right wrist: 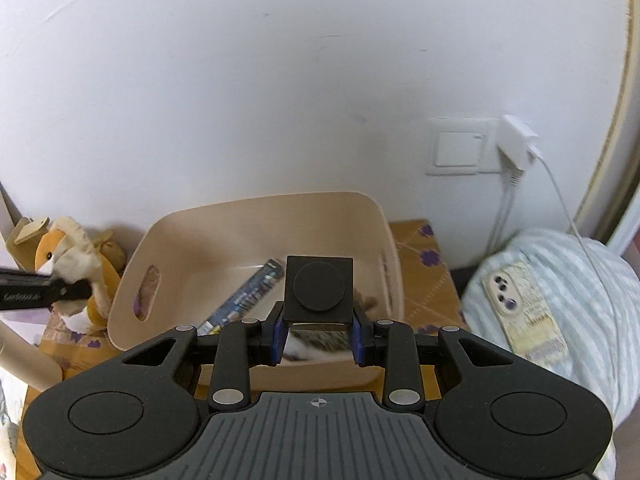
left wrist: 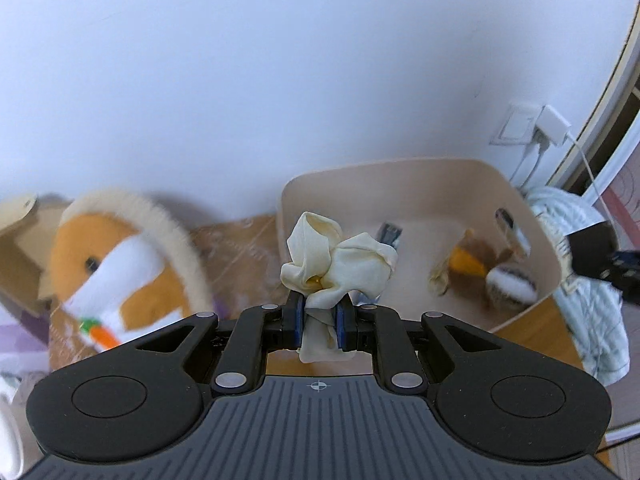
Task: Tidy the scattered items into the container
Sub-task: 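Carry scrunchie and cube into the basket and open both tools, then return both tools to the remaining pile on the table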
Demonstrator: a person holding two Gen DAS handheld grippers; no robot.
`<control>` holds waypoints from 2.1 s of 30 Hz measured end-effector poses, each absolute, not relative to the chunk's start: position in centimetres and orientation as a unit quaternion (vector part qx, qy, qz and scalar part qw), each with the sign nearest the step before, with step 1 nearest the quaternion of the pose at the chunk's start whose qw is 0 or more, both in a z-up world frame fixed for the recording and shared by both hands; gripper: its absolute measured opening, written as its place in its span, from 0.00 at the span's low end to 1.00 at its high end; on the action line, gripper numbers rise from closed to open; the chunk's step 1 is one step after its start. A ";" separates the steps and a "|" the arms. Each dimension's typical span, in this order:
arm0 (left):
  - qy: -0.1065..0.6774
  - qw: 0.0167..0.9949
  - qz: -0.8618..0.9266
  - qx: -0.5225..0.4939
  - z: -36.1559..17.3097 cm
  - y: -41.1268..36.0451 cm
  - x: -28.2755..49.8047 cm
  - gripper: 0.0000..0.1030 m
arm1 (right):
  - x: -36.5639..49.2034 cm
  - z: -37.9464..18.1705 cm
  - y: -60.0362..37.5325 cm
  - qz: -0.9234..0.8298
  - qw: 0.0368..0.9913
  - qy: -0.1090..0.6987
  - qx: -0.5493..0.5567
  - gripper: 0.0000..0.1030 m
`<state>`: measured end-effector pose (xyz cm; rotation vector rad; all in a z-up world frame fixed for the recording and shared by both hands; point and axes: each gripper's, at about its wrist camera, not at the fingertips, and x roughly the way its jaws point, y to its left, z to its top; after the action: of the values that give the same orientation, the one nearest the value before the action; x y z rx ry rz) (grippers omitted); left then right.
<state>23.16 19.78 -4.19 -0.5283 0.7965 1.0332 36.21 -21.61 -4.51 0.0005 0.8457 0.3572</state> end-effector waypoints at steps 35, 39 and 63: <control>0.438 0.703 0.443 -0.343 -12.5 22.2 29.8 0.58 | 40.4 -10.0 -18.0 0.161 0.860 0.484 -0.031 0.62; 0.438 0.705 0.443 -0.340 -12.1 21.8 29.7 0.58 | 40.1 -9.4 -18.4 0.159 0.862 0.481 -0.029 0.66; 0.412 0.734 0.454 -0.292 -7.3 14.6 24.9 0.67 | 31.3 -5.4 -20.3 0.165 0.875 0.454 -0.022 0.76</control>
<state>24.92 14.59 -7.30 -0.6422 0.9061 0.9976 31.32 -20.32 -5.39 -0.0449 0.9474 0.3441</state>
